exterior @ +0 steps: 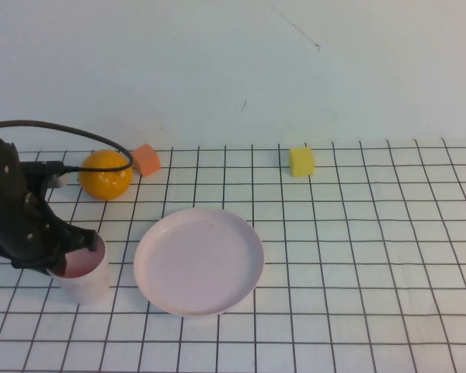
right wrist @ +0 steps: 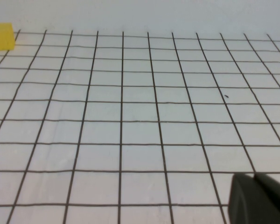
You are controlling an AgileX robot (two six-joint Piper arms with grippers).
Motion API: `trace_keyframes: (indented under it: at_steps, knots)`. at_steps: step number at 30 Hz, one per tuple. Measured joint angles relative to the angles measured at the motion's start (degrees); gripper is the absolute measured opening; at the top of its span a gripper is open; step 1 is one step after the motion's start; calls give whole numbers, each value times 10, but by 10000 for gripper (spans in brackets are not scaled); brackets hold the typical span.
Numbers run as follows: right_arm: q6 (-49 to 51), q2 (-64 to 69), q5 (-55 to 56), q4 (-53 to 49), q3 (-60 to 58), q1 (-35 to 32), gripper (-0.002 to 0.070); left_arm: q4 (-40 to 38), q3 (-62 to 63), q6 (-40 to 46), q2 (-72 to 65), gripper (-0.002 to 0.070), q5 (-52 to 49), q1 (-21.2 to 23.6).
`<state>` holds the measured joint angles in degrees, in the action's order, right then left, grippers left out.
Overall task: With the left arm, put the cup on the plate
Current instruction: Pick up the cup from the table, then place the cup on the plate
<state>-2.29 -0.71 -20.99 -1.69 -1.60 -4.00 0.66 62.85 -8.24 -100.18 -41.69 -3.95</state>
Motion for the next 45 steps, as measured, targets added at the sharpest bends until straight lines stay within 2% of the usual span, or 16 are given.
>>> trace_keyframes:
  at_steps: [4,12,16,20,23,27,33,36,41,43,45]
  knots:
    - [0,0,0,0,0,0,-2,-31,0,33,0,17,0,0]
    - [0,0,0,0,0,0,-2,-185,61,141,0,14,-61,0]
    - [0,0,0,0,0,0,-2,-258,100,205,0,14,-93,-26]
    - [0,0,0,0,0,0,-2,-253,129,211,-9,14,-78,-81]
    - [0,0,0,0,0,0,-2,-223,150,182,-31,14,-67,-116]
    - [0,0,0,0,0,0,-2,-181,170,127,-71,14,-62,-138]
    - [0,0,0,0,0,0,-2,-150,179,98,-112,25,-62,-141]
    - [0,0,0,0,0,0,-2,-145,181,97,-114,127,-61,-141]
    - [0,0,0,0,0,0,-2,-152,186,94,-114,426,-59,-141]
    - [0,0,0,0,0,0,-2,-153,201,94,-114,496,-72,-141]
    - [0,0,0,0,0,0,-2,-150,223,94,-112,527,-93,-141]
